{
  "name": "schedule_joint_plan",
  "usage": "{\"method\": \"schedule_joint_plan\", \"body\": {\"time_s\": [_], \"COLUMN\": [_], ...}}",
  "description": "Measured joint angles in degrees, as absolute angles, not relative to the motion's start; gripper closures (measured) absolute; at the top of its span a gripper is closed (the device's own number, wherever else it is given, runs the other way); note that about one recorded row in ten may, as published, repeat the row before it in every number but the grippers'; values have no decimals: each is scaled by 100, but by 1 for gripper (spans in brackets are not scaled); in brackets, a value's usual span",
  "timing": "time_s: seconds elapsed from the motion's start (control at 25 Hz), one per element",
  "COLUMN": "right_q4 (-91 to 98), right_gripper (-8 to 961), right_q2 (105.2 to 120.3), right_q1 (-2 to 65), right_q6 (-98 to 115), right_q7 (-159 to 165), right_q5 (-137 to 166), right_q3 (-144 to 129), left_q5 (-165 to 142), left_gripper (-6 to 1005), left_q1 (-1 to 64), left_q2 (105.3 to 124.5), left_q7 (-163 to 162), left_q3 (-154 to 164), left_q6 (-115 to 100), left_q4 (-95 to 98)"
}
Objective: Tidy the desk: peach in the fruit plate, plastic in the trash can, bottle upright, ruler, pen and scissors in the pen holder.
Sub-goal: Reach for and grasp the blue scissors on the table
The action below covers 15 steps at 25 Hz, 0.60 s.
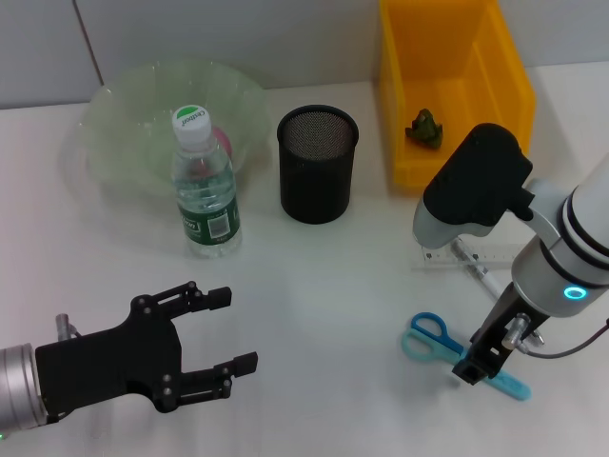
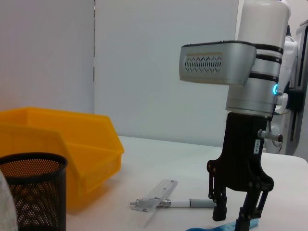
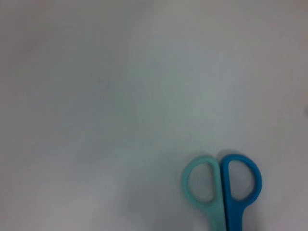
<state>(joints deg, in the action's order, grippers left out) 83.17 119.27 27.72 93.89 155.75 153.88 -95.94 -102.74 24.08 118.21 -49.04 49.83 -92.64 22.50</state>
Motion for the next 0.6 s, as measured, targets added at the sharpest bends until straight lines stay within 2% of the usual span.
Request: {"method": "schedule_joint_plan", "body": {"time_s": [0.6], "right_q4": [8203], "right_gripper": [524], "right_q2": [11927], "right_q1": [2780], "right_q6": [9298], "right_q7": [15573], "right_q5": [15390], "right_q3": [-9598], "left_q5": [-10274], "left_gripper": [199], "left_q1": [2408], "left_q2": [11821], "left_q7": [-4905], "left_q3": [4983], "left_q6": [-9273], "left_q4": [2250]}}
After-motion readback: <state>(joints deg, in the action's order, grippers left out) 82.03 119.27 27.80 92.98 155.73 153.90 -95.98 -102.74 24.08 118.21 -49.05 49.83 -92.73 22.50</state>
